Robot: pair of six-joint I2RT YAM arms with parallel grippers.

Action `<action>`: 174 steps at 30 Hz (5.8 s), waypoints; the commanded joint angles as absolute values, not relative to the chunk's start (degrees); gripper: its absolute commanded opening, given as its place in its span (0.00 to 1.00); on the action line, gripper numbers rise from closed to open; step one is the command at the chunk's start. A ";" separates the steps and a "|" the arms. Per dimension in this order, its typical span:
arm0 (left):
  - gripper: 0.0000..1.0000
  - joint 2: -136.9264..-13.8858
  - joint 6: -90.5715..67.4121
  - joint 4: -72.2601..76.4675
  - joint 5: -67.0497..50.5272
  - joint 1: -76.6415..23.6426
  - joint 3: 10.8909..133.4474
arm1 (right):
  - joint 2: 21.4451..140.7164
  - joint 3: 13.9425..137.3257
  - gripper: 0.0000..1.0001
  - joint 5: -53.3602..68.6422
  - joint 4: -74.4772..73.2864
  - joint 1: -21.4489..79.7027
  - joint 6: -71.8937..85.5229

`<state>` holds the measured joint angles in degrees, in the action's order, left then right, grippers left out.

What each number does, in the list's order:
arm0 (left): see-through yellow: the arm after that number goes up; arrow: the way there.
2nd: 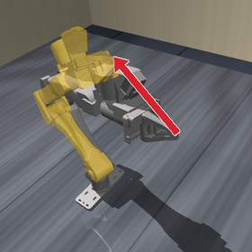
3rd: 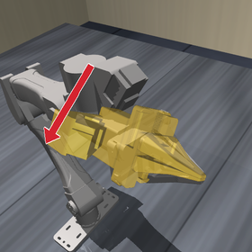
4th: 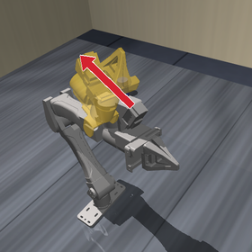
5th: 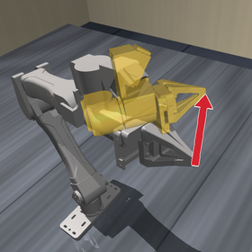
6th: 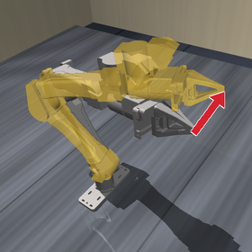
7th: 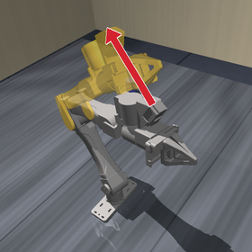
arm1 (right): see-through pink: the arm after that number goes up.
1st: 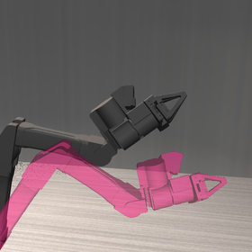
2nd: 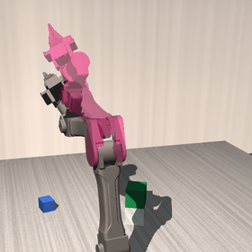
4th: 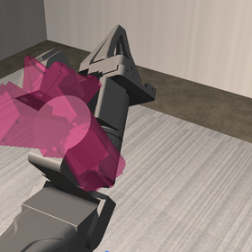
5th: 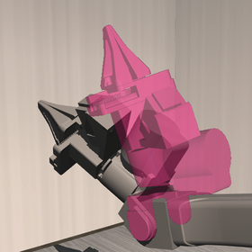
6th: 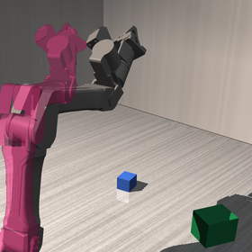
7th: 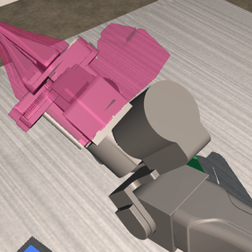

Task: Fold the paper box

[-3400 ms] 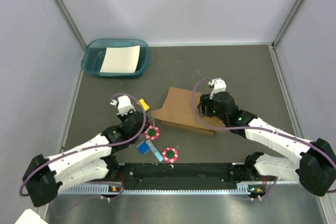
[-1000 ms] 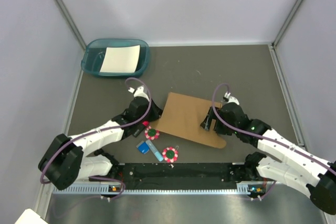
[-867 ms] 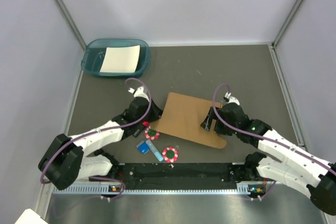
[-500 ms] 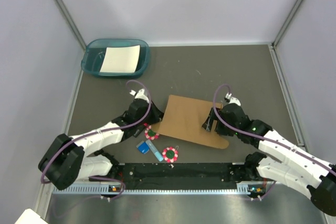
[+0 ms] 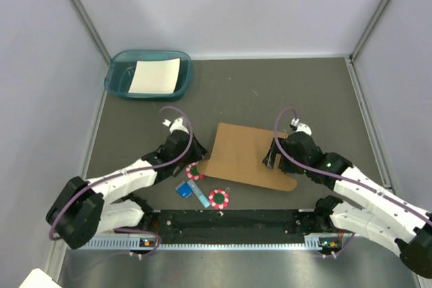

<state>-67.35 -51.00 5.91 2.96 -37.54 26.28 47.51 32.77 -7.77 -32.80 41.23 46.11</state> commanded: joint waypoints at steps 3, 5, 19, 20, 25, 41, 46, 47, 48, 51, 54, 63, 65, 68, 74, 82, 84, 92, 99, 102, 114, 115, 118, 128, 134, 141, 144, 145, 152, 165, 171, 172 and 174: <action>0.27 -60.30 -43.87 -8.43 23.28 -37.79 31.19 | 46.32 43.67 0.86 -15.81 -43.05 41.92 39.91; 0.27 -59.77 -40.88 -11.76 27.58 -37.62 33.39 | 47.10 47.97 0.86 -20.01 -47.69 41.92 37.63; 0.08 -60.88 -41.84 17.76 -3.91 -37.53 30.93 | 43.67 35.09 0.00 -6.07 -24.35 41.75 39.02; 0.06 -62.39 -42.36 16.88 -5.43 -37.88 31.29 | 43.86 33.85 0.00 -5.11 -24.00 41.84 40.42; 0.04 -69.68 -45.79 22.32 -8.44 -39.02 24.36 | 42.01 24.72 0.00 -3.60 -21.18 41.84 44.03; 0.28 -58.47 -47.20 17.85 7.98 -40.34 22.40 | 31.12 29.08 0.47 -12.29 -26.27 41.84 42.28; 0.61 -51.34 -45.27 12.40 18.01 -40.25 24.78 | 32.07 35.07 0.68 -22.03 -34.17 41.75 40.34; 0.64 -51.50 -44.48 12.39 18.37 -40.25 24.96 | 33.04 35.16 0.71 -22.93 -34.89 41.84 40.25; 0.66 -52.03 -42.91 12.39 18.46 -40.25 25.05 | 34.00 35.24 0.71 -23.46 -35.50 41.84 40.34; 0.67 -57.10 -42.01 11.34 18.10 -40.25 25.40 | 39.45 34.46 0.73 -23.38 -35.77 41.84 41.66; 0.67 -60.63 -43.68 9.06 20.30 -40.25 25.93 | 42.97 33.58 0.74 -23.82 -35.25 41.75 43.06; 0.67 -69.16 -44.65 14.49 16.00 -40.25 26.01 | 46.40 31.21 0.75 -22.50 -29.72 40.52 41.49; 0.64 -70.48 -44.82 14.94 14.42 -40.17 26.71 | 47.37 30.59 0.75 -21.45 -28.40 40.08 41.13; 0.60 -72.68 -44.74 15.73 10.64 -40.25 27.68 | 47.46 28.92 0.74 -19.52 -25.14 39.82 40.96; 0.56 -75.32 -45.35 17.49 7.38 -40.25 27.77 | 47.02 26.90 0.70 -17.58 -21.36 39.38 39.99; 0.56 -75.67 -45.09 18.19 7.47 -40.17 28.39 | 44.03 25.75 0.67 -20.04 -19.16 39.20 39.11; 0.56 -76.28 -44.91 17.93 7.47 -40.25 29.00 | 44.38 25.58 0.67 -20.04 -18.38 39.20 38.85; 0.54 -78.48 -44.74 20.12 5.89 -40.17 29.79 | 46.32 22.85 0.46 -17.76 -13.19 39.02 37.53; 0.52 -81.55 -45.88 23.90 1.15 -40.25 30.94 | 49.22 21.97 0.28 -15.30 -9.23 39.02 35.69; 0.50 -82.88 -46.67 25.13 0.26 -40.43 31.55 | 50.62 22.15 0.20 -13.72 -7.65 39.02 35.25; 0.56 -84.11 -47.02 28.48 -0.54 -40.43 31.55 | 53.52 23.73 0.16 -13.18 -7.46 39.20 34.98; 0.59 -83.85 -47.11 27.00 -0.09 -40.26 31.99 | 53.61 24.08 0.17 -13.62 -8.25 39.20 34.63; 0.66 -82.09 -47.46 26.37 2.99 -38.94 31.91 | 53.88 24.87 0.17 -14.50 -9.40 39.20 34.19; 0.75 -76.20 -48.87 31.38 0.62 -33.49 30.14 | 56.51 25.66 0.12 -15.12 -10.02 39.20 33.13; 0.82 -80.83 -48.43 42.34 -8.94 -33.49 29.18 | 58.01 26.10 0.12 -14.59 -9.76 39.20 32.78; 0.82 -84.91 -49.39 40.86 -8.73 -33.05 25.70 | 58.62 26.81 0.12 -15.12 -9.58 39.11 32.43; 0.85 -79.73 -48.61 41.22 -5.19 -32.26 23.03 | 58.45 26.89 0.12 -15.20 -9.93 39.02 32.34; 0.86 -76.67 -47.21 40.52 -4.05 -32.17 23.03 | 58.45 26.98 0.12 -15.29 -10.02 39.11 32.26; 0.88 -66.54 -42.10 17.07 8.95 -31.90 29.79 | 58.62 26.37 0.13 -15.91 -10.20 38.94 32.08; 0.63 -80.68 -42.89 17.65 -3.86 -32.69 30.77 | 61.79 26.63 0.10 -13.89 -8.53 38.67 32.60; 0.41 -81.82 -44.12 25.39 -6.85 -34.36 27.17 | 62.84 25.76 0.03 -12.31 -6.86 38.76 34.18; 0.36 -82.70 -44.38 26.18 -7.12 -34.37 26.72 | 63.02 25.32 0.03 -12.04 -6.59 38.67 34.62; 0.32 -83.67 -45.00 29.07 -7.29 -34.45 24.97 | 63.37 23.65 0.02 -11.43 -5.54 38.67 36.64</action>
